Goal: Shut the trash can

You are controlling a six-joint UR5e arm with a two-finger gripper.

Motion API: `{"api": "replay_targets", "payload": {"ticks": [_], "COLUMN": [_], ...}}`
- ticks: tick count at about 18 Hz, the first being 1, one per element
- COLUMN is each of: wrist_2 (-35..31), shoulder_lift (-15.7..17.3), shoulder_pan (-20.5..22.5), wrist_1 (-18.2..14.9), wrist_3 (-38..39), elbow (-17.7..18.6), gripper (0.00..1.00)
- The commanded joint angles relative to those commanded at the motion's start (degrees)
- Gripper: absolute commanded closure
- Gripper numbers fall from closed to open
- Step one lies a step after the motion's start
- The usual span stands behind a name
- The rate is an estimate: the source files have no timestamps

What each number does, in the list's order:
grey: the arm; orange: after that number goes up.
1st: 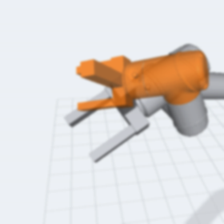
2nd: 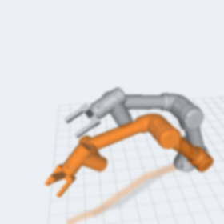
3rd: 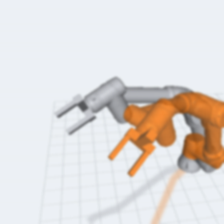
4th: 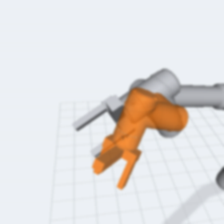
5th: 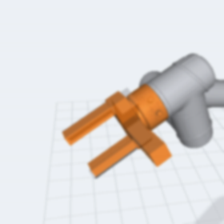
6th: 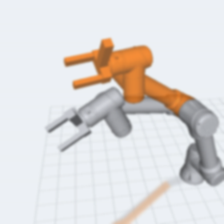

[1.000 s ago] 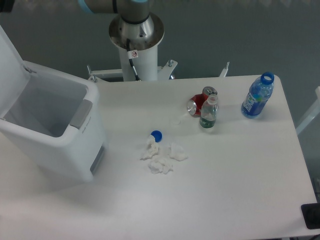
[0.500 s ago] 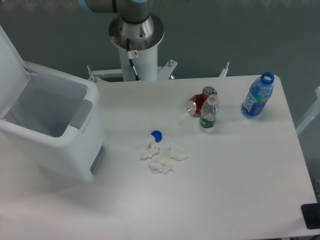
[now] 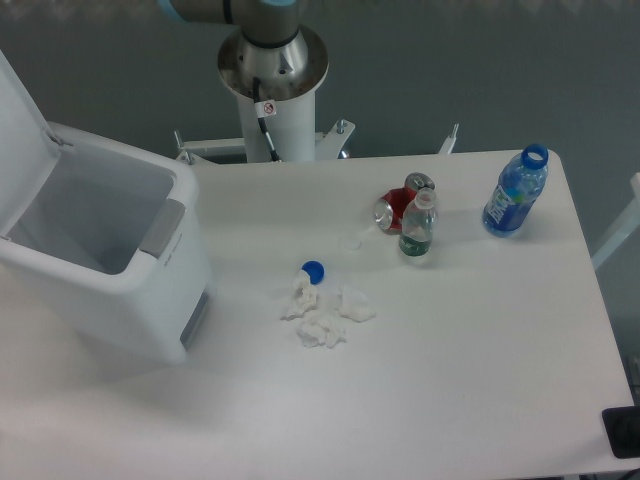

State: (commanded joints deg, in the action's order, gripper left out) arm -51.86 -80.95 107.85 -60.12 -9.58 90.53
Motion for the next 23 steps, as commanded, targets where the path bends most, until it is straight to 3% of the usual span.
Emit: {"api": "replay_targets", "payload": {"ticks": [12,23], "wrist_2": [-0.09,-0.44], "shoulder_lift": [-3.87,-5.19], "shoulder_pan": [-1.76,-2.29], "wrist_1": [0.09,0.0], "wrist_3": [-0.17,-0.35], "elbow": [-0.61,-0.18], "gripper": [0.0,0.0]}}
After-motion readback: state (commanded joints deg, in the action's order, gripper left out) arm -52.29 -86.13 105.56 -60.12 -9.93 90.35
